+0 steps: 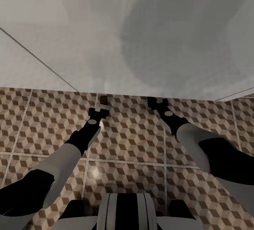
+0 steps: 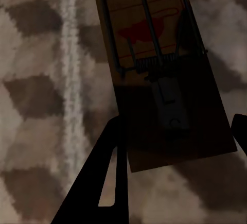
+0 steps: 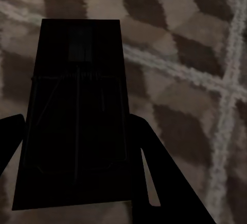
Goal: Take the four mousetraps from the cabinet in the bathroom and place them on the bathroom floor. Make sure all four end up on the same floor surface, and ensure that at least two of them are either under or directly next to the same bathroom sink.
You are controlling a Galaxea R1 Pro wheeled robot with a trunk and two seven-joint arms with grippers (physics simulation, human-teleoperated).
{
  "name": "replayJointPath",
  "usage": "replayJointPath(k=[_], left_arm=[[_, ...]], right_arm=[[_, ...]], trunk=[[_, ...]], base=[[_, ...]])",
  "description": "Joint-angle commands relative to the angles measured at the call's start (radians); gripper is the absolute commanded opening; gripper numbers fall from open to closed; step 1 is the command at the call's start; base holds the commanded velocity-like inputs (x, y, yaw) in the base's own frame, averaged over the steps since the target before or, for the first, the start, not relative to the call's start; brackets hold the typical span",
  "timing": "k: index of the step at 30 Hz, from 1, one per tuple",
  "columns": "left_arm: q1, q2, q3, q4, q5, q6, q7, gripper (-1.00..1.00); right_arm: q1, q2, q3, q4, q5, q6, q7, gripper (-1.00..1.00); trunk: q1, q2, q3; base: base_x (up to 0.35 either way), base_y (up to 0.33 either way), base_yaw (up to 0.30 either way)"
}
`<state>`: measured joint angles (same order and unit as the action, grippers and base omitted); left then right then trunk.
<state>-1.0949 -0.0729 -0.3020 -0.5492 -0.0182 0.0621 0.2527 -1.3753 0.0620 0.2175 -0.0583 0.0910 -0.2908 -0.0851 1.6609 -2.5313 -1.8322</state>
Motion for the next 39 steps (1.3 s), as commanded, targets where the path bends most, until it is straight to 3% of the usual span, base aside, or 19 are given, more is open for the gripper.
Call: replayJointPath(k=[1,8,9,19,39], left_arm=[[0.0,0.001,-0.006,-0.001,-0.003,0.007,0.009,-1.0],[0.0,0.001,-0.007,0.0,-0.003,0.007,0.01,-1.0],[0.0,0.001,-0.007,0.0,-0.003,0.007,0.009,1.0],[0.0,0.002,-0.044,0.0,-0.003,0.005,0.01,1.0],[0.0,0.002,-0.049,0.0,-0.003,0.005,0.01,1.0]], right_arm=[[-0.001,0.0,0.003,0.002,0.007,-0.002,-0.007,-1.0],[-0.001,0.0,0.003,0.002,0.007,-0.002,-0.007,-1.0],[-0.001,0.0,0.003,0.002,0.007,-0.002,-0.007,-1.0],[-0.001,-0.001,0.003,0.002,0.007,-0.002,-0.007,-1.0],[-0.001,-0.002,0.003,0.002,0.007,-0.002,-0.007,-1.0]], trunk=[[0.0,0.0,0.0],[0.0,0.0,0.0],[0.0,0.0,0.0],[0.0,0.0,0.0],[0.0,0.0,0.0]], base=[[0.0,0.0,0.0],[0.0,0.0,0.0],[0.0,0.0,0.0],[0.0,0.0,0.0],[0.0,0.0,0.0]])
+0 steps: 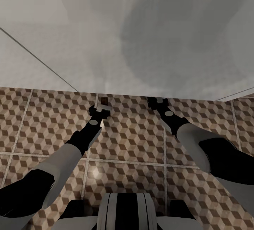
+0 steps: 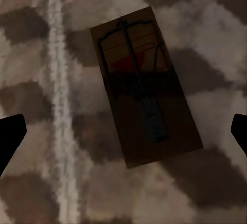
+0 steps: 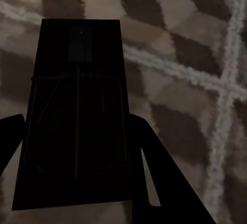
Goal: Take the four mousetraps from the cabinet in the bathroom and place them on the bathroom floor. Make sure all four end up on the same floor surface, and ensure that at least two of them are either under or directly next to the same bathroom sink.
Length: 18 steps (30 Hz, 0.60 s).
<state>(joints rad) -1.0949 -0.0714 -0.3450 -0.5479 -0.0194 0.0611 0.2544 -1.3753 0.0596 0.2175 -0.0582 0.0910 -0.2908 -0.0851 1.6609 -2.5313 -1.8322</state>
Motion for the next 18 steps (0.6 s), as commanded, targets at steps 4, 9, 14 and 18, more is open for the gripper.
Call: replayJointPath(k=[4,9,14,18], left_arm=[[0.0,0.001,-0.006,-0.001,-0.002,0.006,0.008,1.0],[0.0,0.001,-0.006,-0.001,-0.002,0.006,0.008,1.0],[0.0,0.001,-0.006,-0.001,-0.002,0.006,0.008,1.0],[0.0,0.001,-0.006,-0.001,-0.002,0.005,0.008,1.0]], right_arm=[[-0.001,0.0,0.003,0.002,0.007,-0.002,-0.007,-1.0],[-0.001,0.0,0.003,0.003,0.007,-0.002,-0.007,1.0],[-0.001,0.0,0.003,0.003,0.007,-0.002,-0.007,1.0],[-0.001,0.0,0.003,0.003,0.007,-0.002,-0.007,1.0]], trunk=[[0.0,0.0,0.0],[0.0,0.0,0.0],[0.0,0.0,0.0],[0.0,0.0,0.0]], base=[[0.0,0.0,0.0],[0.0,0.0,0.0],[0.0,0.0,0.0],[0.0,0.0,0.0]])
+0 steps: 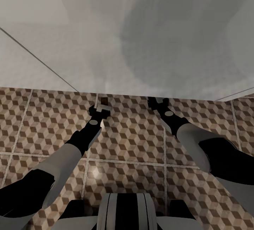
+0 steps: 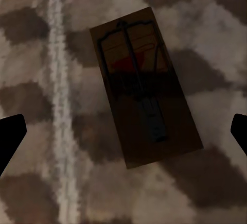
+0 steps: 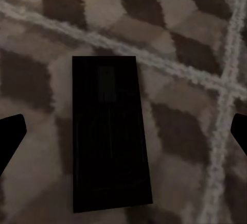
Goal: Take the four mousetraps from the cabinet in the bathroom and place them on the bathroom floor. Make sure all four end up on the same floor surface, and ensure that at least two of them are either under or directly next to the same bathroom sink.
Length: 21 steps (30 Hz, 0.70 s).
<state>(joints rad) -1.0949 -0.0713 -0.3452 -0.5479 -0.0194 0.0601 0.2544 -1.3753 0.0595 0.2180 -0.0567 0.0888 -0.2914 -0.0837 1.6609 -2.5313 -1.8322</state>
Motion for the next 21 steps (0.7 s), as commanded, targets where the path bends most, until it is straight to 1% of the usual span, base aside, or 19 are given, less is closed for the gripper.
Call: replayJointPath(k=[1,14,17,21], left_arm=[[0.0,0.001,-0.006,-0.001,-0.002,0.006,0.008,1.0],[0.0,0.001,-0.007,-0.001,-0.002,0.006,0.008,1.0],[0.0,0.001,-0.007,-0.001,-0.002,0.006,0.009,1.0],[0.0,0.001,-0.006,-0.002,-0.002,0.006,0.009,1.0]], right_arm=[[-0.001,0.0,0.003,0.001,0.009,-0.002,-0.008,1.0],[-0.001,-0.001,0.003,0.001,0.009,-0.002,-0.008,1.0],[-0.001,-0.001,0.003,0.001,0.009,-0.002,-0.008,1.0],[-0.001,-0.001,0.003,0.001,0.009,-0.002,-0.008,1.0]], trunk=[[0.0,0.0,0.0],[0.0,0.0,0.0],[0.0,0.0,0.0],[0.0,0.0,0.0]], base=[[0.0,0.0,0.0],[-0.005,0.0,0.0],[-0.101,0.0,0.0],[-0.239,0.0,0.0]])
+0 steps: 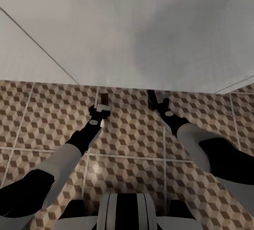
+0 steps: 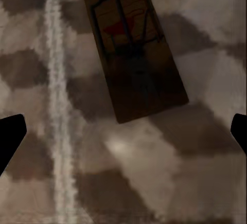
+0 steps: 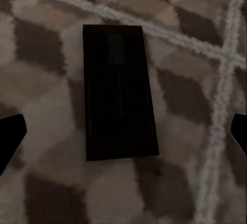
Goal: Take the four mousetraps from the cabinet in the bathroom and place them on the bathroom floor. Make sure all four end up on the same floor surface, and ensure that at least two of them are either under or directly next to the same bathroom sink.
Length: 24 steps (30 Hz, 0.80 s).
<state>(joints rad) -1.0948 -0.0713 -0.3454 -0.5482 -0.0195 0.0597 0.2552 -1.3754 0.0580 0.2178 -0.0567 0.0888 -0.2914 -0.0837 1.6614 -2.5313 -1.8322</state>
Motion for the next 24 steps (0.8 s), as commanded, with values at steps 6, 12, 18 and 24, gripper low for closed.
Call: replayJointPath(k=[6,12,18,24], left_arm=[[0.0,0.001,-0.006,-0.002,-0.002,0.006,0.008,1.0],[0.0,0.001,-0.006,-0.002,-0.002,0.006,0.008,1.0],[0.0,0.001,-0.006,-0.002,-0.002,0.006,0.008,1.0],[0.0,0.001,-0.006,-0.002,-0.002,0.006,0.008,1.0]], right_arm=[[-0.001,0.0,0.003,0.001,0.009,-0.002,-0.008,1.0],[-0.001,0.0,0.003,0.001,0.009,-0.002,-0.008,1.0],[-0.001,0.0,0.002,0.001,0.009,-0.002,-0.008,1.0],[-0.001,0.0,0.002,0.001,0.009,-0.002,-0.008,1.0]], trunk=[[-0.001,0.0,0.0],[-0.001,0.0,0.0],[-0.001,0.0,0.0],[-0.001,0.0,0.0]], base=[[-0.308,0.0,0.0],[-0.334,0.0,0.0],[-0.337,0.0,0.0],[-0.334,0.0,0.0]])
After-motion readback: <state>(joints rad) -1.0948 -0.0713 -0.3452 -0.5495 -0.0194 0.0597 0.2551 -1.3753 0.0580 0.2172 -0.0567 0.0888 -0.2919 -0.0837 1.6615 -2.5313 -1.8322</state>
